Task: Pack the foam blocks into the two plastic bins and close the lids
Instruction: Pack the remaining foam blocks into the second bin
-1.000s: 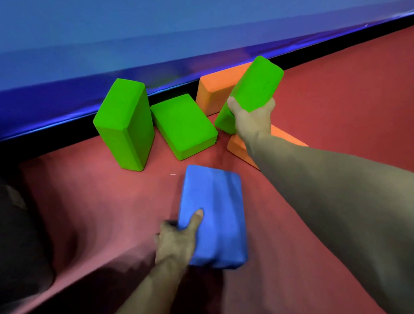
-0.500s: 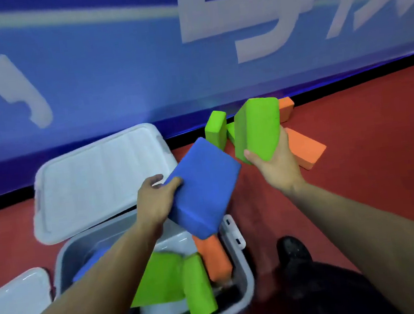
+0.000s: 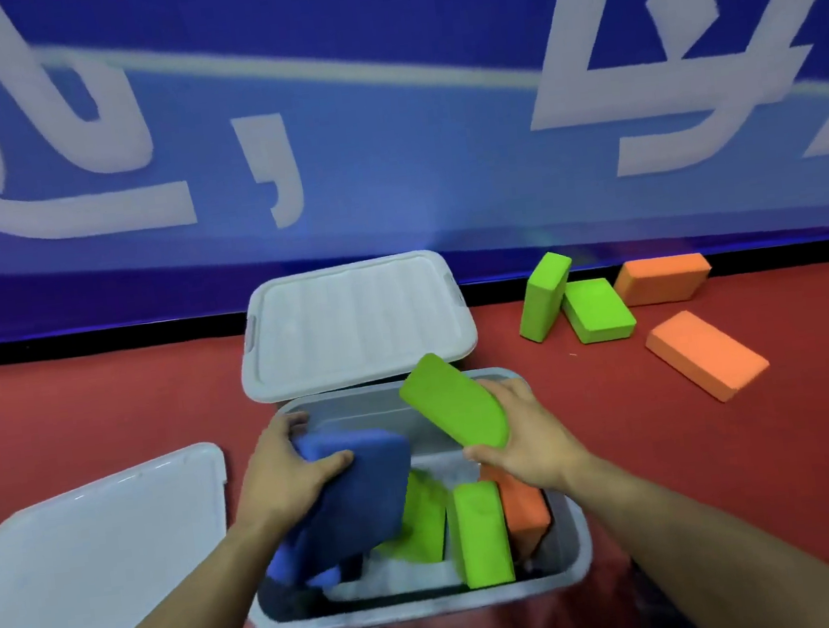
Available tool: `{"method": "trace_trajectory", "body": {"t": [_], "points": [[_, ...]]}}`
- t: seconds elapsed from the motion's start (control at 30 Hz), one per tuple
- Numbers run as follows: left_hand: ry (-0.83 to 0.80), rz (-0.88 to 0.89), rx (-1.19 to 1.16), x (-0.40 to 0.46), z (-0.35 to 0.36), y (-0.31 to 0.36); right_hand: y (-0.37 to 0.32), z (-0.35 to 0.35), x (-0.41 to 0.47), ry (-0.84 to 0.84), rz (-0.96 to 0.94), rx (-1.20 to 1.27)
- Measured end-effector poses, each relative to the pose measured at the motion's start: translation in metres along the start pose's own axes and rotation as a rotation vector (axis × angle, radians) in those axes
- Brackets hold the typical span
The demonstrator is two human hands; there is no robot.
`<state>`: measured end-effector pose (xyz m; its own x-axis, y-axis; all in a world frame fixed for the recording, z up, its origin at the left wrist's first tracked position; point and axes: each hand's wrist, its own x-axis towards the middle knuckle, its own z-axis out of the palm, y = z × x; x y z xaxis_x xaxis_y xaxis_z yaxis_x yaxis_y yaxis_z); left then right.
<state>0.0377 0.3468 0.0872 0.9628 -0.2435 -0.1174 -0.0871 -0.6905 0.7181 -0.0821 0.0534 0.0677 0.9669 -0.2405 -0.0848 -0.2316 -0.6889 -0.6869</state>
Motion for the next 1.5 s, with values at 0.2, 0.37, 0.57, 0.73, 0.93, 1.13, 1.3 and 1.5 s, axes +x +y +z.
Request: {"method": "trace_trajectory", "body": {"t": [0.2,0.37,0.57,0.73,0.93,1.13,1.3,1.5], "points": [[-0.525,0.306,0.282,0.002,0.007,-0.03,0.003,0.02,0.024,-0.095,-0.012,-0.129],[-0.711,0.44,0.638,0.003,0.042,-0.047,0.001,0.025,0.048,-0.129,0.005,-0.138],[-0.513,0.283,0.533,0.01,0.061,-0.041,-0.006,0.033,0.071,-0.17,-0.028,-0.169],[-0.405,0.233,0.547,0.016,0.049,-0.043,-0.017,0.04,0.081,-0.168,-0.092,-0.215],[-0.379,0.22,0.552,0.017,0.043,-0.052,-0.007,0.043,0.096,-0.139,0.11,-0.202],[-0.316,0.216,0.59,0.017,0.051,-0.036,0.006,0.035,0.073,-0.021,0.112,-0.188],[-0.241,0.257,0.573,0.018,0.08,-0.007,0.034,0.003,0.048,0.01,0.163,-0.285],[-0.282,0.325,0.579,0.037,0.149,0.052,0.091,-0.053,0.037,0.094,0.307,-0.262]]}}
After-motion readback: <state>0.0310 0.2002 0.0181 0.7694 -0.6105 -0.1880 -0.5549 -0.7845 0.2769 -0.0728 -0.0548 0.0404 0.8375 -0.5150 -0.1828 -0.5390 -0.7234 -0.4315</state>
